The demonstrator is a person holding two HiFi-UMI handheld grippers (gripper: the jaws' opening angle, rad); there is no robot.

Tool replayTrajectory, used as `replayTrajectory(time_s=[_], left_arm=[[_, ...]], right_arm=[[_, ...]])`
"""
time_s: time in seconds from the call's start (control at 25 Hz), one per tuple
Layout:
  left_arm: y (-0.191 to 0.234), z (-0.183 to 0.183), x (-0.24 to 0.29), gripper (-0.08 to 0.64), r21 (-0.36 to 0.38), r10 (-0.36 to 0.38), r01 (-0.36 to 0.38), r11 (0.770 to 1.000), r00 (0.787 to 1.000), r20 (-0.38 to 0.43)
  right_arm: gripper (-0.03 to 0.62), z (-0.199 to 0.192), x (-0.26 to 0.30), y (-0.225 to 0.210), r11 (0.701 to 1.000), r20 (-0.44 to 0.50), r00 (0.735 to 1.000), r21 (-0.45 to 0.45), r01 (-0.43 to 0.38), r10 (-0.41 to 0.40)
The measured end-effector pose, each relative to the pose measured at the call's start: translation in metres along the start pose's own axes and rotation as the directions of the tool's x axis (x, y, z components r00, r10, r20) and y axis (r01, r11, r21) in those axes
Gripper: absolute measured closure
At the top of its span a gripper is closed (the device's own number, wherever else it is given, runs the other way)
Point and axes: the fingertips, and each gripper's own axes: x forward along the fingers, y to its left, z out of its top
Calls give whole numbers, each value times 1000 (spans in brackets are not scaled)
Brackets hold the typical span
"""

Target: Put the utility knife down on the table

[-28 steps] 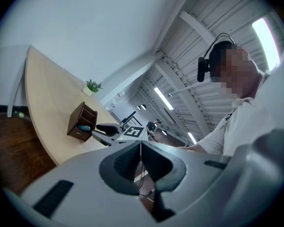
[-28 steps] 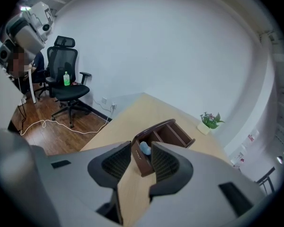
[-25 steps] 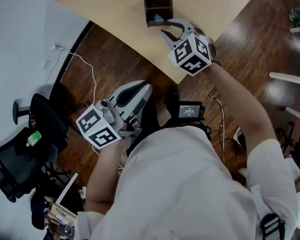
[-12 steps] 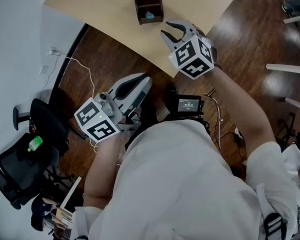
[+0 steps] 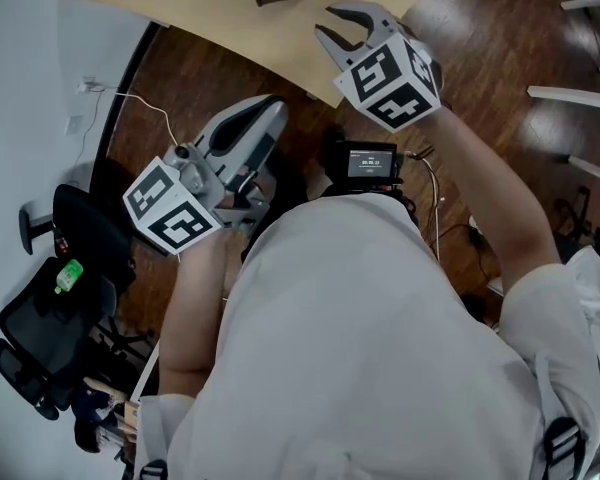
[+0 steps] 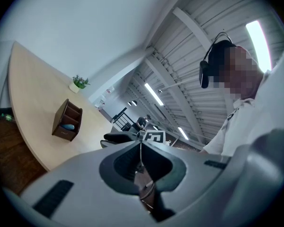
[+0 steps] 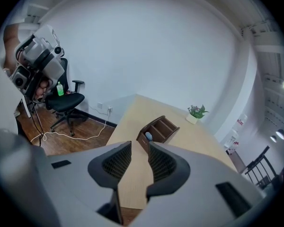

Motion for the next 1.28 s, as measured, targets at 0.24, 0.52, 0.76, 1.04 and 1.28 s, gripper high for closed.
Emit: replayTrajectory(time_s=[0.24,0.52,0.76,1.04,1.28], left_arm=[[-3,-8,-8,557,-12,7,-7,1000,1000,6],[-6,-10,-9,557,3,3,-3,1000,1000,5],[-12,-9,-21,557,4,11,-11,1000,1000,2],[-14,-9,-25,557,3,21,-21,1000,1000,7],[-14,-9,-25,557,8,22,-22,1000,1000,3]], right_arm=[[482,-10,-21,11,999,-9,1000,35,10,-9],[480,-17,-45,15,995,-8,1000,94,25,-24],[482,-7,-67,19,990,5,999,130,45,-46],[484,-8,-89,17,970,21,998,236,53,-59],[586,-14,-106,23,917,64,997,398,10,-39]])
